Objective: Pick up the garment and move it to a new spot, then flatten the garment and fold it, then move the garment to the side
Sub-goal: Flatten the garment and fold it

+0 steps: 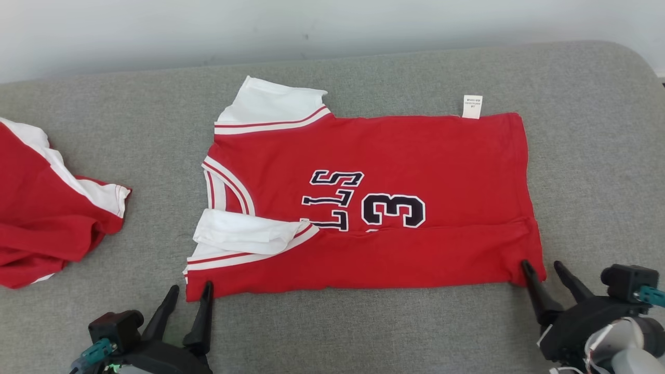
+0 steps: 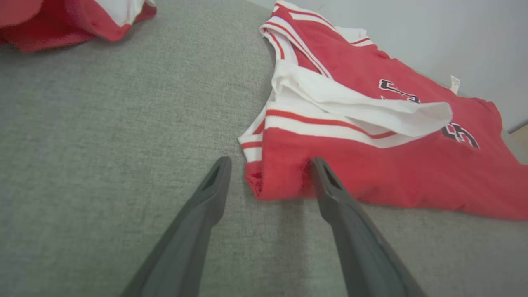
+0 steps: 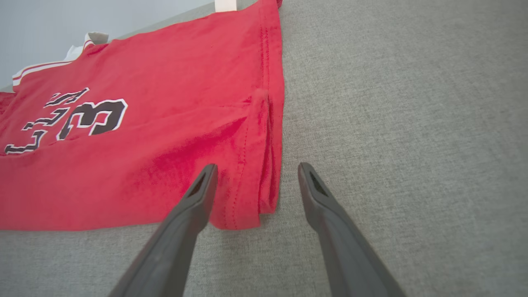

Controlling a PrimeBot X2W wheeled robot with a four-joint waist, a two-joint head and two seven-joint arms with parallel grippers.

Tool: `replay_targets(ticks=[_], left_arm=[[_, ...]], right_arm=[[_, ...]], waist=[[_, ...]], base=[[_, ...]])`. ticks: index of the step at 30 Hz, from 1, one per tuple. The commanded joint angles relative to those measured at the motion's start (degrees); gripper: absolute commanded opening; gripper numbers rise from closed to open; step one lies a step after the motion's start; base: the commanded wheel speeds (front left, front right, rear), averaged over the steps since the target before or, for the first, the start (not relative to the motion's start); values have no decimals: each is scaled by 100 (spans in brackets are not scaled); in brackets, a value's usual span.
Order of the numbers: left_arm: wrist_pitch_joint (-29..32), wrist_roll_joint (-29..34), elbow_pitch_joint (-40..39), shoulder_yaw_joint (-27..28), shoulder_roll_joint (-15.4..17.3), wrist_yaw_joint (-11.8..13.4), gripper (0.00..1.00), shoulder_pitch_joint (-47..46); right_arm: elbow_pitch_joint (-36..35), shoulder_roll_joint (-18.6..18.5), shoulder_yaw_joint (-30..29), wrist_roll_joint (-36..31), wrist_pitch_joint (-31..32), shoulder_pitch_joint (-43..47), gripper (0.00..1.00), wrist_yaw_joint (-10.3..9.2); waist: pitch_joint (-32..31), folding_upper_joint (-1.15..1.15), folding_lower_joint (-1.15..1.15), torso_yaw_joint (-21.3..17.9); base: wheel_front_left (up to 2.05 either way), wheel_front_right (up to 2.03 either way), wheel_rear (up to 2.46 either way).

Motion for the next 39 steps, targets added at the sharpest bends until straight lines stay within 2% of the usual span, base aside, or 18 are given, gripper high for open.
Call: replay_targets(ticks=[1, 6, 7, 8, 9, 10, 16, 22, 27, 31, 37, 38, 39], left_arm=[[-32, 33, 75, 8, -9, 9, 100, -87], [-10, 61, 530, -68, -112, -23, 100, -257], [-2, 74, 613, -83, -134, -23, 100, -298], [0, 89, 688, -93, -159, -34, 76, -333], [-1, 73, 756, -88, -197, -47, 25, -362], [-2, 47, 803, -70, -224, -59, 0, -386], [-25, 102, 737, 125, -255, -112, 0, -265], [-26, 205, 278, 360, -315, -117, 0, 248], [-26, 299, -160, 459, -425, -72, 0, 839], [-26, 369, -432, 410, -557, -27, 0, 1288], [-27, 430, -491, 298, -669, 8, 0, 1452], [-27, 459, -504, 319, -681, 33, 23, 1462], [-26, 498, -543, 356, -688, 63, 91, 1468]], right_arm=[[72, 52, 28, -49, -37, -67, 100, -13], [574, 210, 185, -106, -99, -357, 100, -13], [670, 260, 231, -77, -122, -399, 52, -13], [739, 303, 269, -48, -156, -430, 20, -13], [810, 329, 301, -29, -204, -446, 0, -13], [876, 336, 328, 7, -256, -456, 0, -13], [1079, 273, 460, 204, -633, -400, 0, -13], [913, 123, 543, 381, -739, -119, 0, -13], [523, -46, 580, 414, -607, 300, 0, -13], [136, -251, 369, 376, -395, 778, 0, -13], [-200, -186, 138, 326, -155, 1165, 0, -13], [-254, -147, 95, 291, -140, 1204, 21, -13], [-313, -107, 51, 245, -145, 1229, 40, -13]], waist=[[22, -1, 0, -6], [74, -1, 0, -36], [77, -1, 0, -28], [69, -1, 0, -18], [54, -1, 0, -8], [30, -1, 0, 4], [-233, -1, 0, 70], [-529, -1, 0, 143], [-634, -1, 0, 203], [-677, -1, 0, 268], [-692, -1, 0, 297], [-693, -1, 0, 283], [-693, -1, 0, 266]], base=[[0, 0, 0], [0, 0, 0], [0, 0, 0], [0, 0, 0], [0, 0, 0], [0, 0, 0], [0, 0, 0], [0, 0, 0], [0, 0, 0], [0, 0, 0], [0, 0, 0], [0, 0, 0], [0, 0, 0]])
